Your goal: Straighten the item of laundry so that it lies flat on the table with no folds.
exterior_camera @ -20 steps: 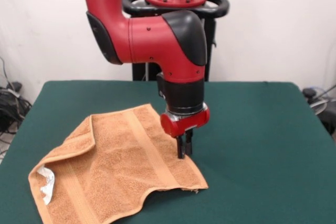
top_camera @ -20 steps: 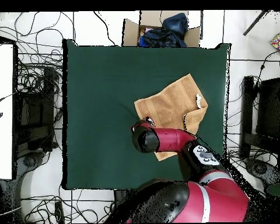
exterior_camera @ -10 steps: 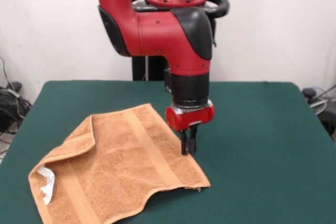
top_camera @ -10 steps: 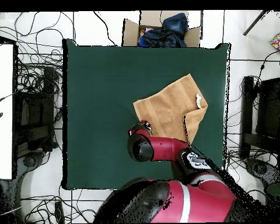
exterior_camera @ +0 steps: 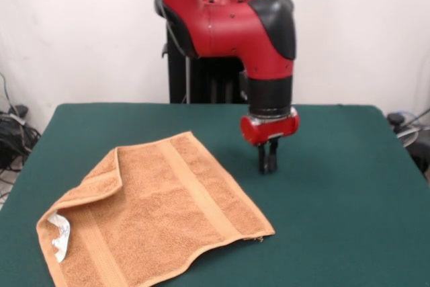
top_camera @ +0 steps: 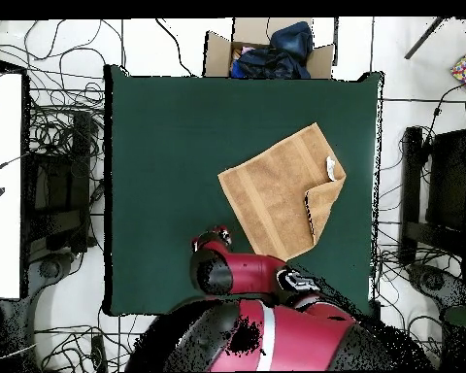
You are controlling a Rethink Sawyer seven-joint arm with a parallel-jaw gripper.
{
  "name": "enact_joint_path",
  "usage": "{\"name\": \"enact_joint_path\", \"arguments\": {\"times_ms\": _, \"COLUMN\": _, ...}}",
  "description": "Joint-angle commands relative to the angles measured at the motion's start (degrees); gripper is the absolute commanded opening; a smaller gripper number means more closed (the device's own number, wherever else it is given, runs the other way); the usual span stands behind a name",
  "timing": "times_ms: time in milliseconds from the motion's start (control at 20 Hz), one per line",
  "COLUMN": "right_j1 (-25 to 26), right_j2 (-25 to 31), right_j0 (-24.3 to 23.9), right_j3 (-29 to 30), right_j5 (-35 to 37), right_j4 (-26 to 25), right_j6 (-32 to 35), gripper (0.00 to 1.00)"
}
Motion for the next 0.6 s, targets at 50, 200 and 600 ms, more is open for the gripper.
{"name": "enact_joint_path", "arguments": {"times_ms": 50, "right_j1": 1.0, "right_j2": -1.4, "right_j0": 1.7, "right_j3": 3.5, "right_j5": 0.1, "right_j4": 4.6, "right_j6": 16.8, "gripper": 0.0}}
{"name": "enact_joint_path", "arguments": {"times_ms": 200, "right_j1": 1.0, "right_j2": -1.2, "right_j0": 1.4, "right_j3": 2.6, "right_j5": 0.3, "right_j4": 4.8, "right_j6": 16.3, "gripper": 0.0}}
{"name": "enact_joint_path", "arguments": {"times_ms": 600, "right_j1": -0.8, "right_j2": -1.2, "right_j0": -0.3, "right_j3": -3.4, "right_j5": 9.1, "right_j4": 4.7, "right_j6": 10.4, "gripper": 1.0}}
